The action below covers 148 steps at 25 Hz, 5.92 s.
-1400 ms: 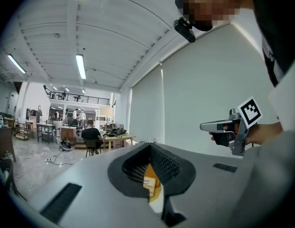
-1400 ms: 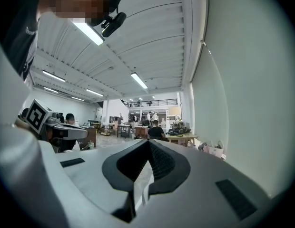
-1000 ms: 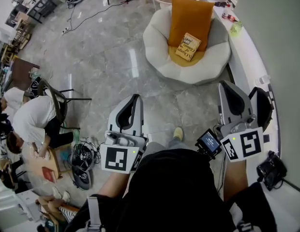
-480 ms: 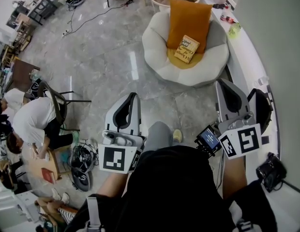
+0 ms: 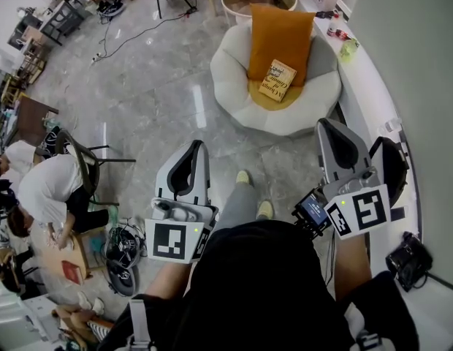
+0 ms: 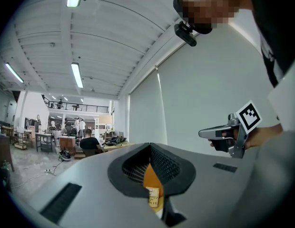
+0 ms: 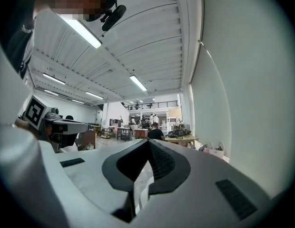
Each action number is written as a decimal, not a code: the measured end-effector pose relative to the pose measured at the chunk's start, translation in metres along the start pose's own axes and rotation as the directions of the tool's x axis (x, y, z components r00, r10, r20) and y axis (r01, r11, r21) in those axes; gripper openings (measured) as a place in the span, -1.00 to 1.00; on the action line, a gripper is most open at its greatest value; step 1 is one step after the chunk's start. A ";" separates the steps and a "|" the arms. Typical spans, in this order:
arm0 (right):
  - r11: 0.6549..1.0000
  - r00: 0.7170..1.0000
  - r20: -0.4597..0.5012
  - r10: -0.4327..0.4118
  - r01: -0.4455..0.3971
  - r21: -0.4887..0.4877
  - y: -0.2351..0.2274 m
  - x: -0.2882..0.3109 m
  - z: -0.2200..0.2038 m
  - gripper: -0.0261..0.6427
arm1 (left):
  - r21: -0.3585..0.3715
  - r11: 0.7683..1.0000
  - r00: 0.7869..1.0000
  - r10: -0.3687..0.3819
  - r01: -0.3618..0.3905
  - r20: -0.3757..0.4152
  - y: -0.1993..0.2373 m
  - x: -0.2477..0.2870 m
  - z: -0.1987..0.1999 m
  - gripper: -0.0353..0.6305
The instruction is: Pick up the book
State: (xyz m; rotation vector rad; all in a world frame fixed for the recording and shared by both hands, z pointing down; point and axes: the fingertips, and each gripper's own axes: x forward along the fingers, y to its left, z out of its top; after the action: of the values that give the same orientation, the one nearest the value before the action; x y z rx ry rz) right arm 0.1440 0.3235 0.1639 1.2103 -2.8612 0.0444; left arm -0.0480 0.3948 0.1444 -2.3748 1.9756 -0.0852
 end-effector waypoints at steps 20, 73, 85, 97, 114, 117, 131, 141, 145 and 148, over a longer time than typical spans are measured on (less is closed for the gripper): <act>1.000 0.999 -0.033 -0.009 0.009 -0.018 -0.002 0.057 -0.004 -0.89 | -0.023 0.999 0.999 -0.043 0.044 0.033 0.036 0.044 -0.007 -0.86; 0.986 0.984 -0.095 -0.148 0.139 -0.088 -0.091 0.270 -0.001 -0.89 | -0.086 0.983 0.987 -0.160 0.161 0.022 0.170 0.261 -0.038 -0.86; 0.985 0.986 -0.082 -0.148 0.140 -0.104 -0.088 0.279 0.008 -0.89 | -0.088 0.984 0.987 -0.155 0.158 0.037 0.179 0.265 -0.033 -0.86; 0.981 0.983 -0.068 -0.172 0.165 -0.103 -0.106 0.288 0.011 -0.89 | -0.077 0.981 0.983 -0.176 0.179 0.050 0.178 0.288 -0.027 -0.86; 0.982 0.976 -0.113 -0.184 0.178 -0.061 -0.214 0.340 -0.010 -0.89 | -0.065 0.976 0.977 -0.212 0.210 -0.027 0.153 0.406 -0.046 -0.86; 0.984 0.977 -0.122 -0.177 0.172 -0.047 -0.235 0.350 -0.015 -0.89 | -0.078 0.975 0.976 -0.213 0.210 -0.035 0.146 0.430 -0.046 -0.86; 0.992 0.981 -0.146 -0.129 0.128 -0.012 -0.295 0.384 -0.029 -0.89 | -0.056 0.980 0.978 -0.196 0.193 -0.073 0.132 0.491 -0.050 -0.86; 0.995 0.985 -0.143 -0.101 0.103 0.008 -0.326 0.395 -0.038 -0.89 | -0.016 0.988 0.985 -0.156 0.155 -0.079 0.129 0.516 -0.046 -0.86; 0.995 0.985 -0.141 -0.095 0.097 0.007 -0.337 0.400 -0.041 -0.89 | 0.003 0.990 0.985 -0.137 0.138 -0.102 0.130 0.521 -0.049 -0.86; 0.995 0.984 -0.152 -0.095 0.098 0.014 -0.345 0.403 -0.047 -0.89 | 0.000 0.991 0.985 -0.134 0.135 -0.107 0.129 0.528 -0.052 -0.86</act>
State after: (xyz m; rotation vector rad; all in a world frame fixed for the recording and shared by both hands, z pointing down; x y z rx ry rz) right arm 0.1125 -0.2035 0.2328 1.2879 -2.6765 0.1567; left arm -0.0821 -0.1485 0.1916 -2.5472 1.8499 -0.2290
